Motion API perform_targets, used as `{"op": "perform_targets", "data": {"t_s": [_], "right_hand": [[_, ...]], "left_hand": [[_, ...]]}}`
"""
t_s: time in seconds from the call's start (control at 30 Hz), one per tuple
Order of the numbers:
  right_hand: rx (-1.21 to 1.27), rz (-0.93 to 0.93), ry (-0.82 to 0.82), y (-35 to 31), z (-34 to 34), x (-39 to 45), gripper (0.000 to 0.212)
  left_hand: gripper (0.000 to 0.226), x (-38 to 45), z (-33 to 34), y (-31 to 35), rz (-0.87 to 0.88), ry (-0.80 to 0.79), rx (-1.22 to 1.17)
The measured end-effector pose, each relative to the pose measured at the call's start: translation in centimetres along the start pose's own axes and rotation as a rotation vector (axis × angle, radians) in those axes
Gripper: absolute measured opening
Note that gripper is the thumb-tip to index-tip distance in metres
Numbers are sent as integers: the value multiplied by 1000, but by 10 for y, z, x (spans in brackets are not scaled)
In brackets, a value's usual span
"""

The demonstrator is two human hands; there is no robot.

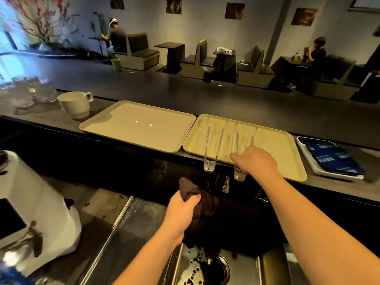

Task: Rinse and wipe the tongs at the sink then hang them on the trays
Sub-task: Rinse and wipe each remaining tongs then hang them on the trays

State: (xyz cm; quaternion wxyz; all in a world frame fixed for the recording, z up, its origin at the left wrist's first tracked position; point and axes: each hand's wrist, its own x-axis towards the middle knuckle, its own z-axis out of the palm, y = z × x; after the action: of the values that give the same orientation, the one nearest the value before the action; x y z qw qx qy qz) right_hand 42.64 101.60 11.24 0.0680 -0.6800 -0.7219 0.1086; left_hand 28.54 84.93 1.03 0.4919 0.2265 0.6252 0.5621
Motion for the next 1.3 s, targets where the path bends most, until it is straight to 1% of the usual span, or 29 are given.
{"op": "perform_targets", "data": {"t_s": [0.1,0.13,0.17,0.2,0.23,0.3,0.33,0.37,0.4,0.57,0.63,0.7,0.77,0.87,0.93,1.0,1.1,1.23,1.3], "right_hand": [[-42,35,35,2,-3,2,79],[-86,35,72,3,-4,0,87],[-125,21,123,4,-4,-2,90],[-143,-3,181,3,-5,-4,88],[-140,-40,237,2,-6,-9,80],[-81,-162,312,-4,-8,-23,51],[-32,-225,313,-9,-7,-33,37],[20,-275,286,-15,-6,-43,27],[75,-308,233,-22,-5,-54,22],[530,-346,-182,-68,27,-105,23],[640,-347,-340,-93,49,-128,18],[679,-371,-444,-117,70,-151,15],[666,-422,-505,-141,90,-178,16],[612,-512,-573,-184,122,-223,16],[555,-570,-619,-215,142,-255,16],[528,-627,-658,-246,164,-287,22],[455,-690,-702,-283,195,-330,28],[378,-693,-758,-322,240,-382,25],[317,-690,-801,-342,267,-407,18]], "left_hand": [[19,2,-9,1,2,13,4],[20,3,-13,0,7,22,0],[20,3,-17,0,12,34,-7],[19,3,-22,-1,15,46,-13],[18,2,-26,-2,17,59,-19],[13,-2,-36,-4,22,84,-36],[11,-4,-41,-4,23,92,-46],[10,-7,-46,-5,20,98,-60],[10,-10,-52,-5,12,104,-76],[8,-33,-94,-7,-22,146,-183],[8,-48,-124,-13,-23,210,-227],[13,-62,-155,-18,-29,269,-272],[13,-78,-187,-25,-41,333,-300],[24,-105,-245,-38,-48,433,-327],[27,-126,-288,-51,-33,493,-335],[21,-148,-330,-64,-22,569,-338],[4,-176,-380,-82,-26,679,-386],[6,-214,-438,-110,-88,743,-487],[8,-229,-471,-127,-125,782,-495]]}}
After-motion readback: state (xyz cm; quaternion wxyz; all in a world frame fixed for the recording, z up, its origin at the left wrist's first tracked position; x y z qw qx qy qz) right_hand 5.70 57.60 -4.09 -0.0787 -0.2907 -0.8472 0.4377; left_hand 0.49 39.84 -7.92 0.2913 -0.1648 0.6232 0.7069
